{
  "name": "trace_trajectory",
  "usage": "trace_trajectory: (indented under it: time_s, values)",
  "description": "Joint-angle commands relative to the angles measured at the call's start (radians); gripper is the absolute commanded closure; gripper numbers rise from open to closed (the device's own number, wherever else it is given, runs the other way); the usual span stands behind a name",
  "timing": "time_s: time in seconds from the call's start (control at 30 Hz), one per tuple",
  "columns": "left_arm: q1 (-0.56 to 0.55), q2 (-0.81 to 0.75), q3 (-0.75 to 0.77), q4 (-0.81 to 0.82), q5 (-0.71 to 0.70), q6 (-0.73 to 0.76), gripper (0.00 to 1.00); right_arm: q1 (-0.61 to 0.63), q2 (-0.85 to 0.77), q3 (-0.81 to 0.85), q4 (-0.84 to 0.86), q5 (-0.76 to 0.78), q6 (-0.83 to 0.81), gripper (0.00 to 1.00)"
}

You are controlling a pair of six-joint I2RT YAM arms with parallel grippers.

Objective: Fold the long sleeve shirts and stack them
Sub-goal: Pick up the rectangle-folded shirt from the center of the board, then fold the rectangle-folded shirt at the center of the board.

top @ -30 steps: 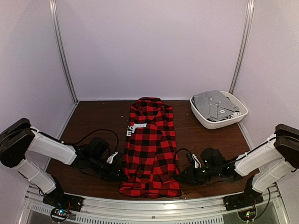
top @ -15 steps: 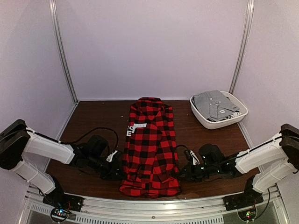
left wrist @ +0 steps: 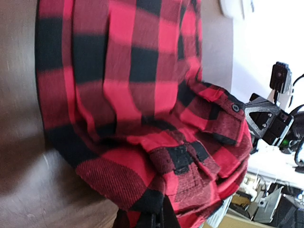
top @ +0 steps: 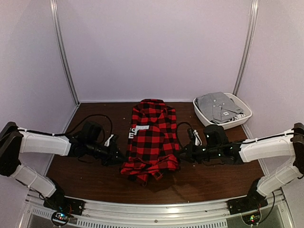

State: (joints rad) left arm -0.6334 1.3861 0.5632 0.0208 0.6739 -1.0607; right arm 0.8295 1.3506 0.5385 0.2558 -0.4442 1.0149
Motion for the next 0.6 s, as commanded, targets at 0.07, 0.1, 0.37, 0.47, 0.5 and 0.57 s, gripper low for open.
trace_trajectory:
  time_s: [0.07,0.1,0.37,0.47,0.5,0.57]
  values:
    - [0.09,0.118,0.174,0.058,0.003,0.023,1.0,-0.124,0.1,0.142,0.032,0.048,-0.087,1.0]
    - [0.102,0.148,0.197,0.075,0.0,0.023,1.0,-0.14,0.135,0.162,0.047,0.052,-0.091,1.0]
    - [0.152,0.391,0.351,0.208,-0.028,-0.04,1.0,-0.23,0.36,0.32,0.14,0.035,-0.093,1.0]
    - [0.153,0.436,0.39,0.201,-0.048,-0.044,1.0,-0.239,0.407,0.352,0.141,0.036,-0.093,1.0]
    - [0.153,0.442,0.397,0.2,-0.054,-0.044,1.0,-0.244,0.418,0.357,0.141,0.039,-0.091,1.0]
    - [0.153,0.454,0.405,0.192,-0.066,-0.044,1.0,-0.25,0.431,0.359,0.147,0.044,-0.086,1.0]
